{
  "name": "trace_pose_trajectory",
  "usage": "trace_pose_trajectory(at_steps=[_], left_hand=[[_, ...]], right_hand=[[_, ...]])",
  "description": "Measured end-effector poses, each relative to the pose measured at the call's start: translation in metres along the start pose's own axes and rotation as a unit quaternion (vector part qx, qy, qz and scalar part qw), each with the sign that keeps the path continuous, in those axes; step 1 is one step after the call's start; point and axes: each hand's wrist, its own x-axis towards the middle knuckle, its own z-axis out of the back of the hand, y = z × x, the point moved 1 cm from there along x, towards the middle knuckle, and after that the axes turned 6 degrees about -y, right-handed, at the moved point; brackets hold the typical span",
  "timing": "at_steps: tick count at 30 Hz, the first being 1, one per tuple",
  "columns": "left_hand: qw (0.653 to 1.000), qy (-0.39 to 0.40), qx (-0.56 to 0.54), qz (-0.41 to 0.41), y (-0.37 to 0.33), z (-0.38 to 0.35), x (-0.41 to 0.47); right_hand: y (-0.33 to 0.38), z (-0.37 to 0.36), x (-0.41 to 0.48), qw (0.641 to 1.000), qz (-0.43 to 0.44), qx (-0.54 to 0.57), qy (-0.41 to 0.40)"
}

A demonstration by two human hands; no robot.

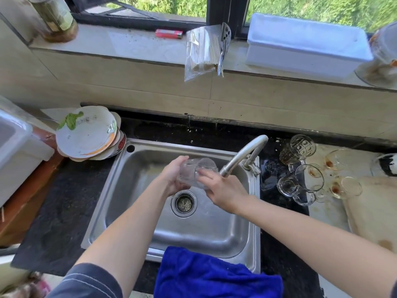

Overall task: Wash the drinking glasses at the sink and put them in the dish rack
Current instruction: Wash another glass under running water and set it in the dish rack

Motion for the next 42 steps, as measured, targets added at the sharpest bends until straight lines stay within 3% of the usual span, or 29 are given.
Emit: trace_pose_trajectory(at_steps=[2, 6, 10, 14, 19, 24, 28, 32, 34, 38, 42], left_hand=[[1.000, -0.015, 0.023, -0.003, -0.007, -0.003, 0.001], [0.994, -0.077, 0.076, -0.006, -0.012, 0.014, 0.004], [0.994, -0.024, 0.103, 0.032, -0.004, -0.005, -0.002], [0.990, -0.074, 0.115, 0.023, -0.010, 0.012, 0.003], [0.992, -0.053, 0.111, 0.022, -0.007, -0.003, 0.000], [0.993, -0.086, 0.071, 0.030, -0.006, 0.014, 0.000], [0.997, -0.019, 0.049, 0.063, 0.010, -0.002, 0.000], [0.996, -0.047, 0.058, 0.055, 0.013, 0.012, 0.006], [0.996, -0.045, 0.041, 0.064, 0.015, 0.007, 0.003], [0.996, -0.031, 0.025, 0.086, 0.020, 0.001, 0.002], [0.991, -0.010, 0.010, 0.131, 0.029, 0.019, 0.002]], right_hand=[[0.005, -0.003, 0.003, 1.000, 0.000, 0.006, -0.012], [-0.003, 0.004, -0.010, 0.994, 0.091, -0.029, -0.045], [0.005, 0.008, 0.004, 0.991, 0.079, -0.084, -0.063], [-0.011, 0.003, -0.012, 0.988, 0.142, -0.036, -0.042], [-0.001, -0.003, 0.002, 0.997, 0.056, -0.035, -0.048], [-0.018, -0.002, -0.018, 0.995, 0.093, -0.004, -0.047], [0.000, -0.007, -0.006, 0.996, 0.068, 0.009, -0.052], [-0.012, -0.002, -0.018, 0.995, 0.091, 0.029, -0.031], [-0.009, 0.005, -0.011, 0.997, 0.055, 0.023, -0.043], [0.002, 0.003, -0.006, 0.993, -0.005, 0.114, -0.018], [-0.009, 0.001, -0.025, 0.986, -0.021, 0.124, -0.110]])
